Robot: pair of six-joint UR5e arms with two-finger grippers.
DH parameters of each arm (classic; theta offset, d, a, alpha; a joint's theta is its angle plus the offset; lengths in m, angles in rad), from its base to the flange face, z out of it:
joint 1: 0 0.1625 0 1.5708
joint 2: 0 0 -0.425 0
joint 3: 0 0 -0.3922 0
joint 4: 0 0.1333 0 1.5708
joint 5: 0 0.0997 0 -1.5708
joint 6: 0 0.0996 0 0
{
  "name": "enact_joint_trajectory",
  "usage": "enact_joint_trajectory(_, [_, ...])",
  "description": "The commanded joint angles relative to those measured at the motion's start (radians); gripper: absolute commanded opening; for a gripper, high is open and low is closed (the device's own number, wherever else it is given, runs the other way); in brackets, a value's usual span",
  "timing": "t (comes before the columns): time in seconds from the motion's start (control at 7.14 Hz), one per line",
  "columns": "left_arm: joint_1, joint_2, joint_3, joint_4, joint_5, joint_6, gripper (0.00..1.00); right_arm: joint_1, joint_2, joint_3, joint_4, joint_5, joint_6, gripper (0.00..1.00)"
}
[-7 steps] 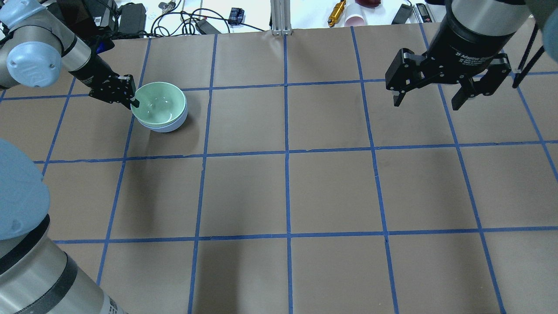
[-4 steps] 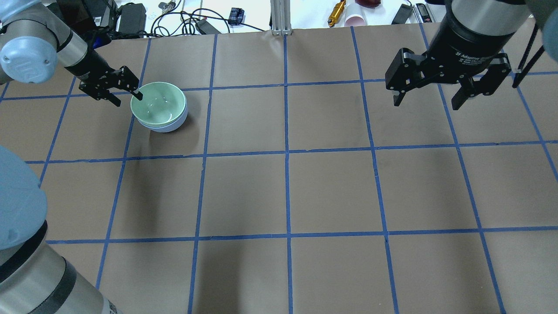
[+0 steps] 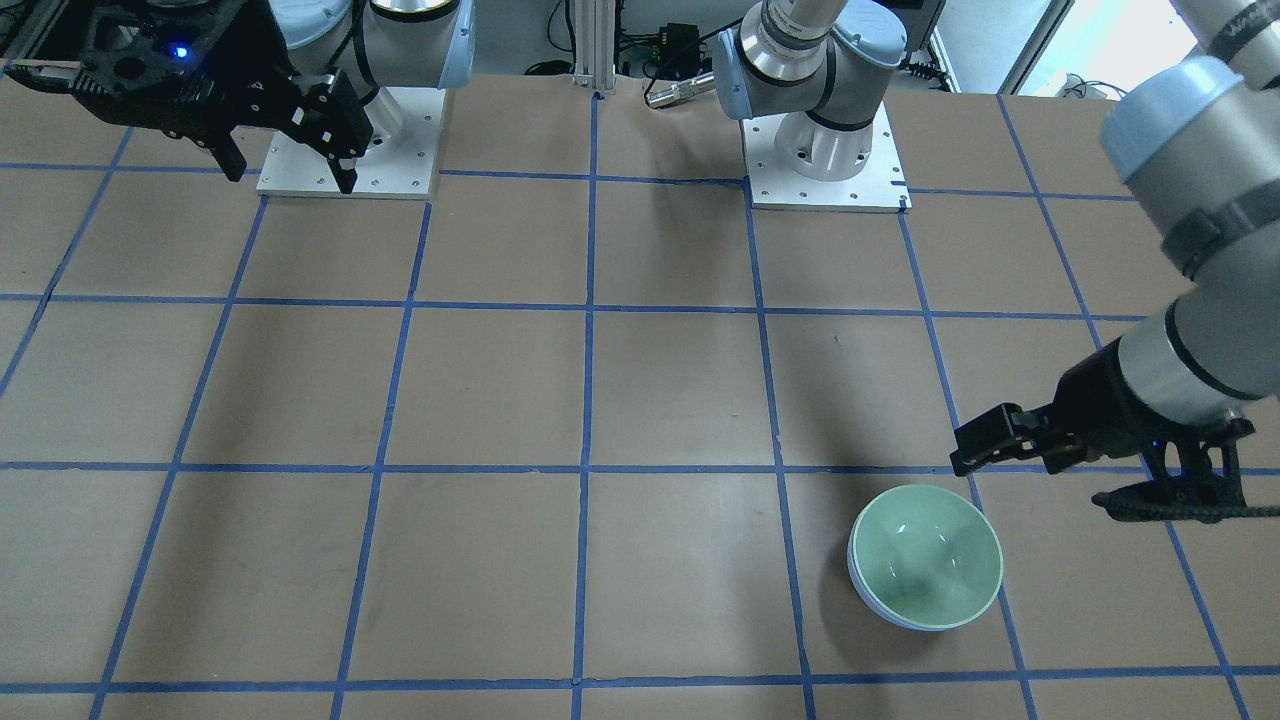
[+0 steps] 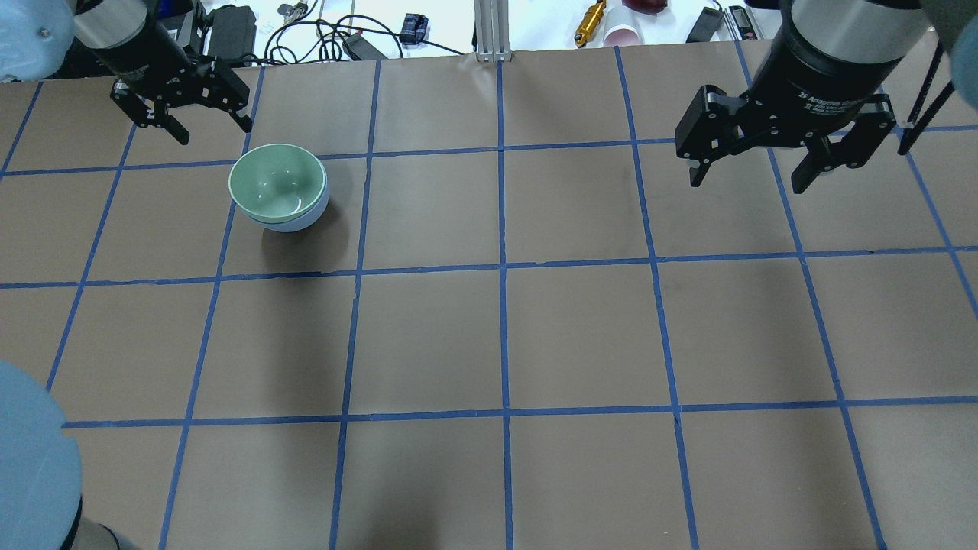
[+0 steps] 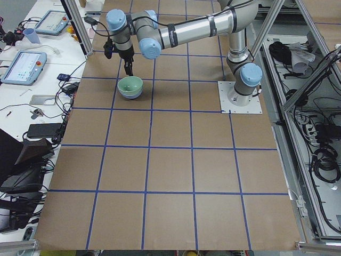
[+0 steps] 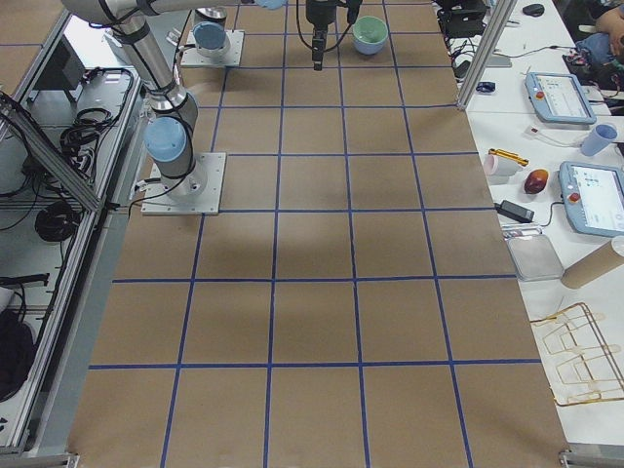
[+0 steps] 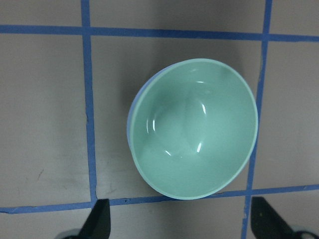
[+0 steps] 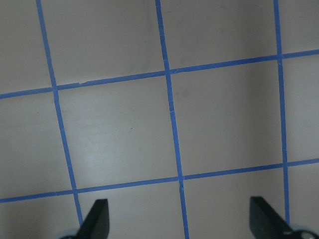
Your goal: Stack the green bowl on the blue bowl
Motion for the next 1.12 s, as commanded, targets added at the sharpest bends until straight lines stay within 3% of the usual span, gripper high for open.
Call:
enact_joint_trajectory(0.0, [-0.104,0.094,-0.002,-0.029,0.005,-0.052,1.0,0.0,0.0,-0.001,0.0,0.0,0.0,1.0])
enact_joint_trajectory(0.28, [-0.154,0.185,-0.022,-0.102,0.079,-0.052,1.0,0.0,0.0,-0.001,0.001,0.0,0.0,1.0])
enact_joint_trajectory(0.7, [-0.187,0.334,-0.132,-0.144,0.081,-0.048,1.0,0.0,0.0,-0.001,0.001,0.0,0.0,1.0])
enact_joint_trajectory(0.98, [-0.187,0.374,-0.161,-0.135,0.082,-0.039,1.0,0.0,0.0,-0.001,0.001,0.0,0.0,1.0])
